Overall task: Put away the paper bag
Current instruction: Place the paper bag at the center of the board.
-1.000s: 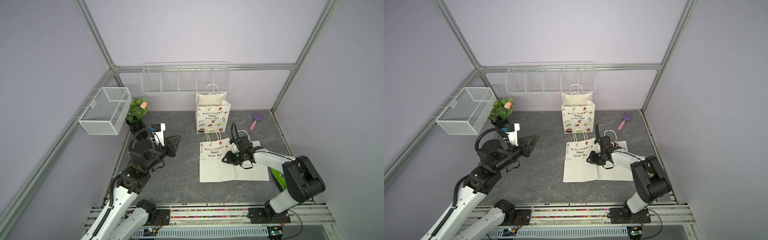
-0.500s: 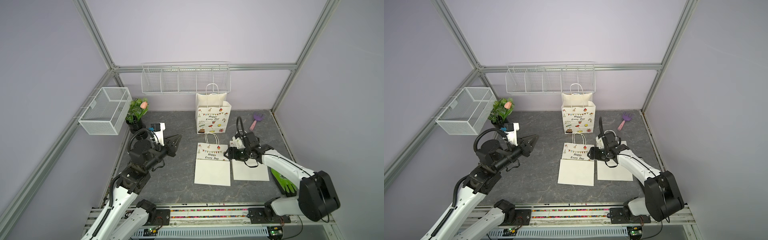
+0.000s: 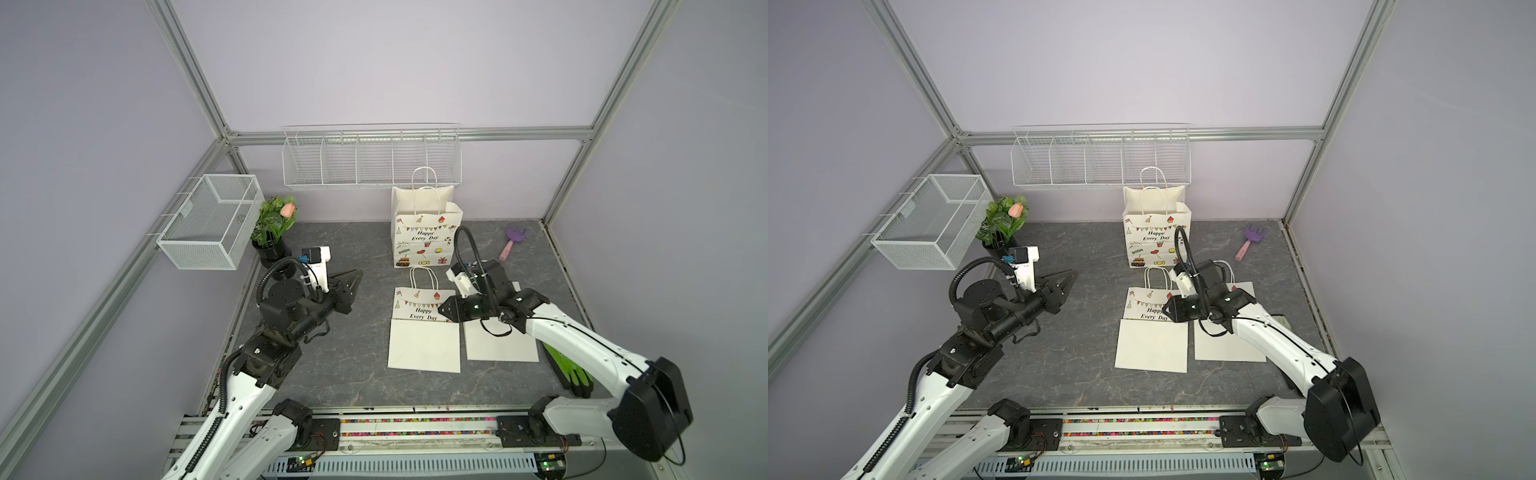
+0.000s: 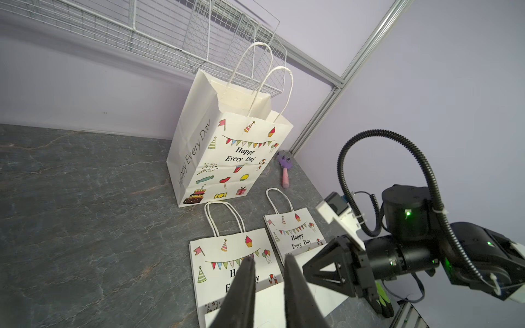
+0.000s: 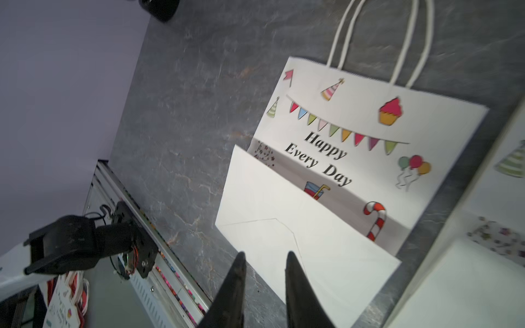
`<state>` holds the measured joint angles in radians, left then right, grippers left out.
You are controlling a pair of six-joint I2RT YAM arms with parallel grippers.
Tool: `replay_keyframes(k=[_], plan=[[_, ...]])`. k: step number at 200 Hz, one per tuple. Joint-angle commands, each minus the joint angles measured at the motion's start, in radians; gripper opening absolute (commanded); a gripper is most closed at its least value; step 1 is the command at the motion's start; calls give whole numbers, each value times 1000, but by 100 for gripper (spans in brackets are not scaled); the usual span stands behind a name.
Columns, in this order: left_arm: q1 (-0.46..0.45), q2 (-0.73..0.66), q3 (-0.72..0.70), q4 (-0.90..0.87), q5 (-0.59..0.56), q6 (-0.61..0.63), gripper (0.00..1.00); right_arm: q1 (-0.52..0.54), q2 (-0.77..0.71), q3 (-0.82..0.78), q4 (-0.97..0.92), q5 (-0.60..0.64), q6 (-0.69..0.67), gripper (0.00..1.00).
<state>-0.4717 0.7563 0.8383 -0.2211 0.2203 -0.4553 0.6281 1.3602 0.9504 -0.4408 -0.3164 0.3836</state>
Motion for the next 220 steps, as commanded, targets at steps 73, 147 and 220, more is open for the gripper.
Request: replay_keyframes(k=[73,147,220], plan=[[1,20,-51,-109,-108,-18,22,46,307,18,19,112,50,20],[0,41,-51,-97,-85,-22,22,-75,353,49,-104,100,-47,20],[0,51,-48,-122,-43,-19,28,-84,425,101,-201,181,-128,20]])
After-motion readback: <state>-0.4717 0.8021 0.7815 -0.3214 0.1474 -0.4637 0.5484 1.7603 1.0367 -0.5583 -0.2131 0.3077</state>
